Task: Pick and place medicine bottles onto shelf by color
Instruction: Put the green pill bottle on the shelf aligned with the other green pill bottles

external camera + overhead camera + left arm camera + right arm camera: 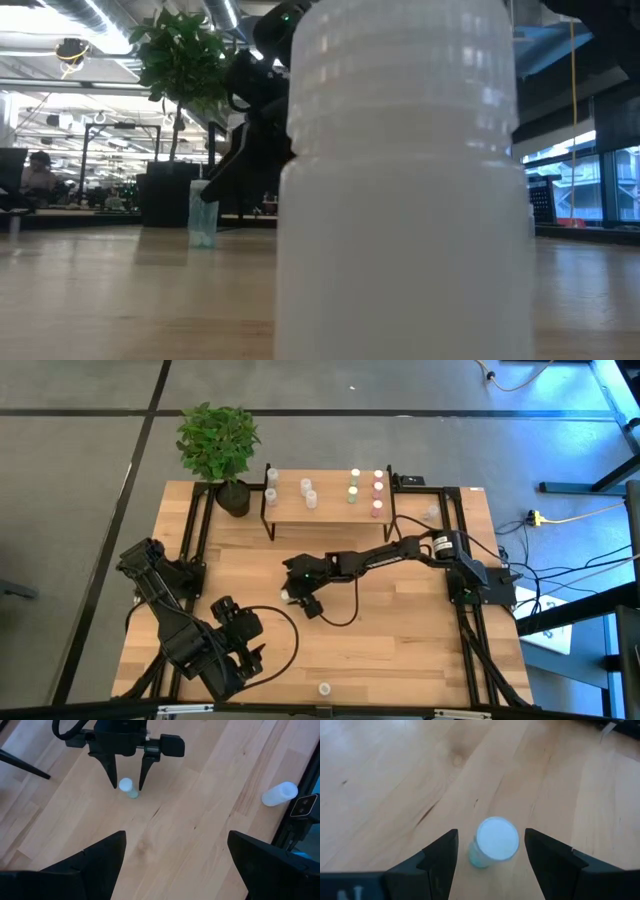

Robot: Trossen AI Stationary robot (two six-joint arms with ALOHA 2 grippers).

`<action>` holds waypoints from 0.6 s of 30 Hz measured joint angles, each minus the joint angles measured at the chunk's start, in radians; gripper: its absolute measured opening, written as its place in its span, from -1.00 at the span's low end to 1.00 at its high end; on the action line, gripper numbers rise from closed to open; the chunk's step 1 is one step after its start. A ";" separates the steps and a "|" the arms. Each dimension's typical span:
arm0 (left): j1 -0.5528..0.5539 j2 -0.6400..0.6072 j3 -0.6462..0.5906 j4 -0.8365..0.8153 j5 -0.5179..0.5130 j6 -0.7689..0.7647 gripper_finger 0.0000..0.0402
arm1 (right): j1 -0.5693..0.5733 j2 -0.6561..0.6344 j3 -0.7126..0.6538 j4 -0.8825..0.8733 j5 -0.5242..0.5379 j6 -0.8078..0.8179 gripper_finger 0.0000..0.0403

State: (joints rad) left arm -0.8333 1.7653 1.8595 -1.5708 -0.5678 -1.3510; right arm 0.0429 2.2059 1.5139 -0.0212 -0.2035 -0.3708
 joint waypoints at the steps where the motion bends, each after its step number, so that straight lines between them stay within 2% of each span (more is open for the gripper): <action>1: 0.000 0.000 0.000 0.000 0.000 0.000 0.71 | 0.000 0.000 0.000 0.009 0.000 0.000 0.15; 10: 0.000 0.000 0.000 0.000 0.000 0.000 0.71 | 0.000 0.000 0.000 0.021 -0.009 0.000 0.12; 18: 0.000 0.000 0.000 0.000 0.000 0.000 0.71 | 0.000 0.000 0.000 0.020 -0.010 0.048 -0.18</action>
State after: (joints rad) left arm -0.8337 1.7653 1.8595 -1.5711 -0.5678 -1.3511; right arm 0.0433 2.2059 1.5139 -0.0010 -0.2140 -0.3225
